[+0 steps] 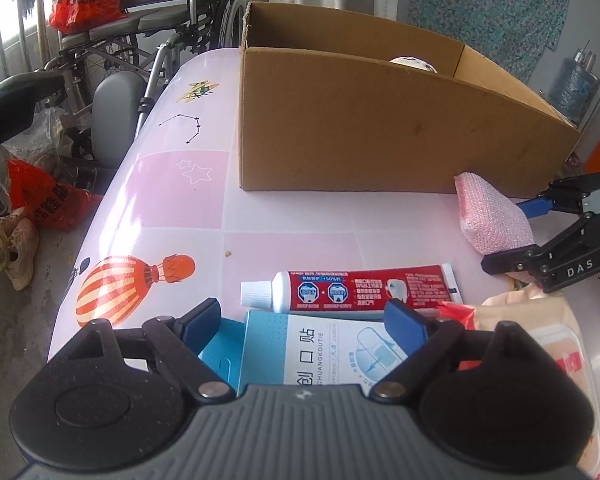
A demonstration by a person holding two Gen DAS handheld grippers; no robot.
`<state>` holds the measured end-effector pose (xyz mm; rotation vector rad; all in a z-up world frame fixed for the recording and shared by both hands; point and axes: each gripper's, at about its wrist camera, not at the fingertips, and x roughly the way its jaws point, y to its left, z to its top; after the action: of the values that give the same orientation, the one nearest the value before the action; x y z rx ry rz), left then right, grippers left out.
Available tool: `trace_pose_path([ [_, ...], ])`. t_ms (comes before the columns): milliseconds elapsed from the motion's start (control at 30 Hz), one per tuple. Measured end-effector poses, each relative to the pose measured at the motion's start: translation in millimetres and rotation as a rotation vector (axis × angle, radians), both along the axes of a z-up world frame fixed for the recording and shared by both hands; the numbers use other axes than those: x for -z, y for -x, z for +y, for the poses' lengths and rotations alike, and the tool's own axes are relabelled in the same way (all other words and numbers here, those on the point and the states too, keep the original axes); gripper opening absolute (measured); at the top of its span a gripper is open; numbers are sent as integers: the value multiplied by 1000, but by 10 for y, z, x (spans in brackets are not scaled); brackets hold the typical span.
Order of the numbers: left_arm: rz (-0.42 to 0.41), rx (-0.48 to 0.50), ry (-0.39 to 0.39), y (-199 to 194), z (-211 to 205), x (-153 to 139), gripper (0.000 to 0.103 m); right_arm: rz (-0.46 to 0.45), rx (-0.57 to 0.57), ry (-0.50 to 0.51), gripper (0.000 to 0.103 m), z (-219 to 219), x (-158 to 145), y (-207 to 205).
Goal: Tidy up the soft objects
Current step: 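Grasp the pink knit pad with the right gripper while the left grasps the red toothpaste tube, then carry the pad over the box with the right gripper while the left drops the toothpaste in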
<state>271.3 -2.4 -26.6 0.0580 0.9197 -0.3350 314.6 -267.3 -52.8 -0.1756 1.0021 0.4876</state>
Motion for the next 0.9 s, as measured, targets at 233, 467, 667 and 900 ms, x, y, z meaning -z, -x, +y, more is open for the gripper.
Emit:
trace_pose_path([
  [233,-63,222,-168,-125,-249,0,89,-20,69,-15,83,-438,29,116],
  [467,-70,623,-402,-174,-638,97,83,-34,126,-24,84,-708,61,72],
  [667,105,558,-227,-437,-565,99,46,-51,124,-21,82,-701,68,114],
  [900,-71,453,-409,-84,-556,132,29,-135,116,28,75,-577,19,404],
])
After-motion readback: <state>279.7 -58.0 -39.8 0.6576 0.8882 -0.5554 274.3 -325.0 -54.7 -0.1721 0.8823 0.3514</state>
